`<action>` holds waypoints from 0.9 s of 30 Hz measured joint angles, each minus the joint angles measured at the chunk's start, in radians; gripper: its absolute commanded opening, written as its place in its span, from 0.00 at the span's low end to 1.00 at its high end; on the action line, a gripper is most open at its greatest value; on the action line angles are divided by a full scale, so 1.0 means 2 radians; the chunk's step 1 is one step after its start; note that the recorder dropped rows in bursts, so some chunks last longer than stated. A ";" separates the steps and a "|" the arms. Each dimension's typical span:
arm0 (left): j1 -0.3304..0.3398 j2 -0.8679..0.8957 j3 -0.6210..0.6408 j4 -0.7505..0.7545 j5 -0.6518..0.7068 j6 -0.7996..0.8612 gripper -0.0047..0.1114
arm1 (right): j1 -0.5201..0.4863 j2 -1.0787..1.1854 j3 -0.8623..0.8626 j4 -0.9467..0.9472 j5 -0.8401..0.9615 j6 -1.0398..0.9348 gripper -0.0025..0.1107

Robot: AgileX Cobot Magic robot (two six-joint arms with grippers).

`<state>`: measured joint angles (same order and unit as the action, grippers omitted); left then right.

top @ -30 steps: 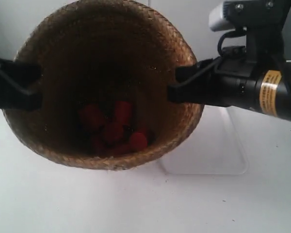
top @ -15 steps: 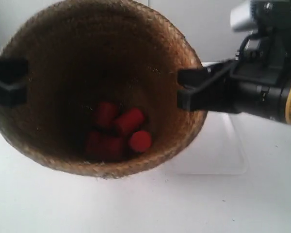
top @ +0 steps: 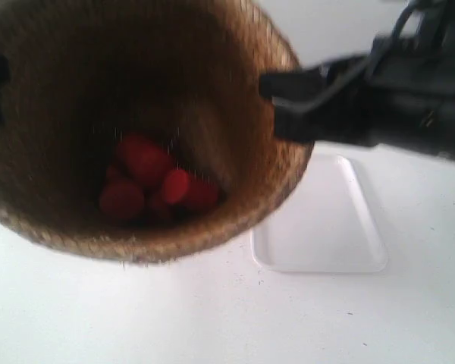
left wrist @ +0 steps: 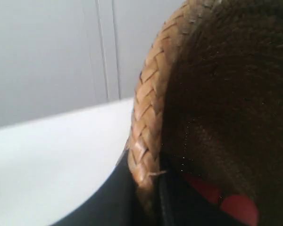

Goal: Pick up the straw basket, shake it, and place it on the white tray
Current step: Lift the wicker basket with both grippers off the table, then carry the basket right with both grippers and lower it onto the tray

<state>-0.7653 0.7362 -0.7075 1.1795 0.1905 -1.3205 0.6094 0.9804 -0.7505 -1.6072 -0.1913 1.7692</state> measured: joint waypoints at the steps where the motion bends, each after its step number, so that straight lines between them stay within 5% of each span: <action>1: -0.004 -0.009 -0.014 0.005 -0.007 0.004 0.04 | 0.000 -0.012 -0.018 0.000 -0.011 0.000 0.02; 6: -0.012 0.008 0.060 0.031 0.011 -0.032 0.04 | 0.000 0.009 0.053 0.035 0.028 -0.016 0.02; 11: -0.015 -0.033 -0.014 0.004 -0.025 0.006 0.04 | 0.000 -0.039 -0.028 0.042 -0.045 -0.015 0.02; 16: -0.023 -0.012 0.051 -0.036 0.040 0.011 0.04 | 0.000 -0.016 0.066 0.043 0.016 -0.012 0.02; 22: -0.031 -0.061 -0.051 -0.231 0.031 0.237 0.04 | 0.000 -0.106 -0.011 0.016 -0.035 0.001 0.02; 27: -0.029 -0.049 0.039 -0.271 -0.004 0.259 0.04 | 0.000 -0.083 0.079 0.008 0.035 0.024 0.02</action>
<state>-0.8224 0.6390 -0.6298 0.6381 0.1823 -0.8017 0.6100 0.8136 -0.5924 -1.5922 -0.1212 1.8165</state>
